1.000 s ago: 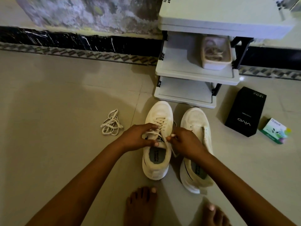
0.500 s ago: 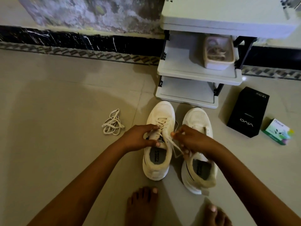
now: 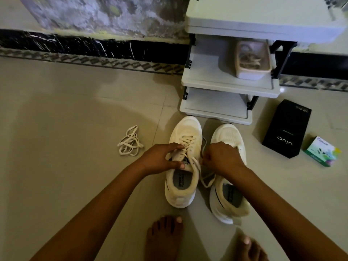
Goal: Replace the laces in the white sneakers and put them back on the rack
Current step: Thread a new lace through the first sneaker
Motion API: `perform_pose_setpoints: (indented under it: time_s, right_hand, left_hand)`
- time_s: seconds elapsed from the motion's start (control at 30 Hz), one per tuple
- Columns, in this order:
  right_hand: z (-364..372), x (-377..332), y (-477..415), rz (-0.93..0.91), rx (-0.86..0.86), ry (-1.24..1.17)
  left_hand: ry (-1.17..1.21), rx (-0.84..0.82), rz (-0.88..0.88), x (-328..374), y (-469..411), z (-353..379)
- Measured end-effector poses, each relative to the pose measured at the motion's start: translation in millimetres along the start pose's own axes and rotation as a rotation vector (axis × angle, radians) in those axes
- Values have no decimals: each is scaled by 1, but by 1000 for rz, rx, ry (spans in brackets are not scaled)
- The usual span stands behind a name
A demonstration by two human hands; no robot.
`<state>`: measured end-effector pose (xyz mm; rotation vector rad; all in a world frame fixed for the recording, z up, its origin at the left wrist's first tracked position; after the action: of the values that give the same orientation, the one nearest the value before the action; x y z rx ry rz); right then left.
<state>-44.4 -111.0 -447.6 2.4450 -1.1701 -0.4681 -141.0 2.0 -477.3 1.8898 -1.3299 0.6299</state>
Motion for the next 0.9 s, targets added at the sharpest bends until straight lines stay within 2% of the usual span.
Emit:
perform_pose_setpoints:
  time_s: [0.07, 0.23, 0.4, 0.6, 0.7, 0.8, 0.9]
  right_hand:
    - [-1, -8, 0, -55, 49, -39]
    - [9, -4, -8, -93, -108, -402]
    - [11, -9, -10, -143, -86, -425]
    - [-6, -5, -13, -135, 53, -389]
    - [-4, -6, -10, -163, 54, -451]
    - [-5, 3, -12, -41, -54, -810]
    - [-12, 4, -11, 58, -300, -1290]
  left_hand:
    - [-15, -6, -5, -1, 0, 1]
    - [-44, -19, -8, -2, 0, 1]
    - [-70, -31, -5, 0, 0, 2]
    - [-24, -25, -8, 2, 1, 0]
    - [-25, -15, 2, 3, 2, -1]
    - [-2, -14, 2, 5, 4, -3]
    - [37, 22, -12, 5, 6, -9]
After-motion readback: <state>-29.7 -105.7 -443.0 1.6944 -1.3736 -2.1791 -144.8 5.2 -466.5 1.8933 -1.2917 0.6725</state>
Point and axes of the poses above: each hand's wrist, its own y-axis away from the middle knuckle, its own z-axis out of the palm, x = y × z, the point moved 9 cm from there along -y, towards the middle knuckle, and after that the axes turned 9 degrees about z, right-handed, at the moved point
